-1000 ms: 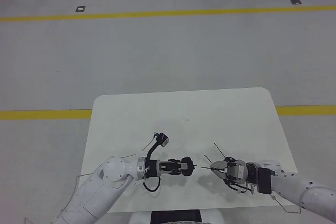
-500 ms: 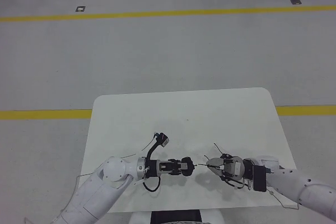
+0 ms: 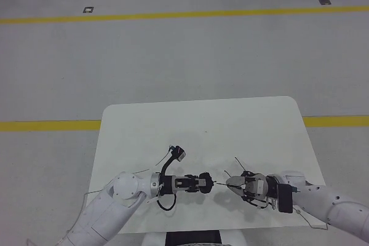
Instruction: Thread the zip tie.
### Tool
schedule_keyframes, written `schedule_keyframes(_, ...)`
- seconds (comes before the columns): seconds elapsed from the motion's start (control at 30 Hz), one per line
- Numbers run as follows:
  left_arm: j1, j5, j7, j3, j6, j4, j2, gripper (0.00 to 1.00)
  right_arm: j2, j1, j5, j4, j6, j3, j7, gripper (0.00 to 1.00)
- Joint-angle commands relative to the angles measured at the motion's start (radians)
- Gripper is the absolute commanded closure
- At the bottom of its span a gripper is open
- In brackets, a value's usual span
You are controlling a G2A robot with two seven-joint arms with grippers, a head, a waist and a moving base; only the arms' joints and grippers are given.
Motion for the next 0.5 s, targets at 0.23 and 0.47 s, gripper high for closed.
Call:
schedule_keyframes(0.23, 0.0, 0.0, 0.0, 0.0, 0.0, 0.0, 0.0, 1.0, -0.008, 0.022, 0.02, 0.017, 0.0, -0.017, -0.002, 1.0)
schedule_keyframes(0.47, 0.0, 0.0, 0.0, 0.0, 0.0, 0.0, 0.0, 1.0, -0.012, 0.033, 0.021, 0.022, 0.0, -0.025, -0.013, 1.0)
